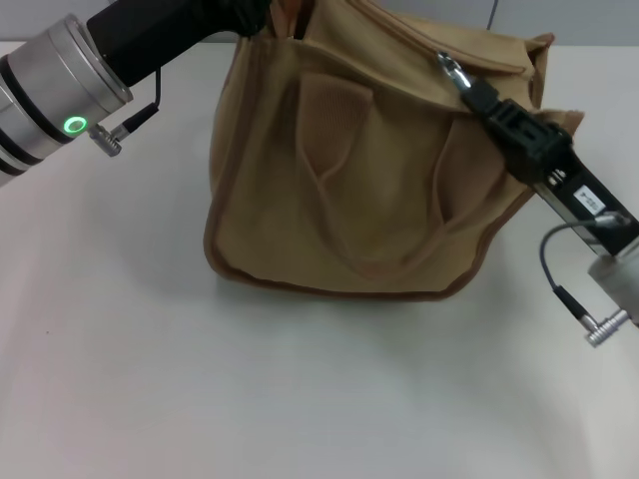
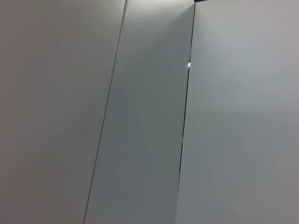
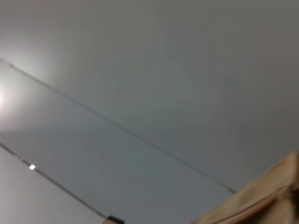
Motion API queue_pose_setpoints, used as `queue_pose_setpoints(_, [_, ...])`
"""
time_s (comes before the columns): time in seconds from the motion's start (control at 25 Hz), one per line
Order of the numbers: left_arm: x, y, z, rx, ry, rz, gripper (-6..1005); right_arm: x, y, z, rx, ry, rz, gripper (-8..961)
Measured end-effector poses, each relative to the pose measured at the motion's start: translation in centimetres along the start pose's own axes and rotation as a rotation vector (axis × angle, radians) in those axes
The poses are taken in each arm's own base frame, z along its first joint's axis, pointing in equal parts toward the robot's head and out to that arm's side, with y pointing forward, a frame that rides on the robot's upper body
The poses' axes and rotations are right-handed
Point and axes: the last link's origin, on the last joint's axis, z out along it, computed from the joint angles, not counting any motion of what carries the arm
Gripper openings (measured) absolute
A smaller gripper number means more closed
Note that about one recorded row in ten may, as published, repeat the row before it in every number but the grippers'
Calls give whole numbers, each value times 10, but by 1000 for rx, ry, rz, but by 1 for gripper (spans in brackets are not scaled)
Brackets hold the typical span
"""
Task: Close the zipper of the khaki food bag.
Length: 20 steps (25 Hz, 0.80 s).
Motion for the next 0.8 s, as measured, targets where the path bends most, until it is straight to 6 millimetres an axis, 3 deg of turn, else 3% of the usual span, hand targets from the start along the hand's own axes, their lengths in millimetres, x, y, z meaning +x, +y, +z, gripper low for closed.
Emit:
queue_pose_setpoints(0.4, [-1,-1,-2,11,-1,-1,38,-12,-4,-42,59,-115,-32,1])
queue_pose_setpoints(0.8, [-2,-1,-4,13,-2,-3,38,-13,16,-42,-64,-150,-155,57])
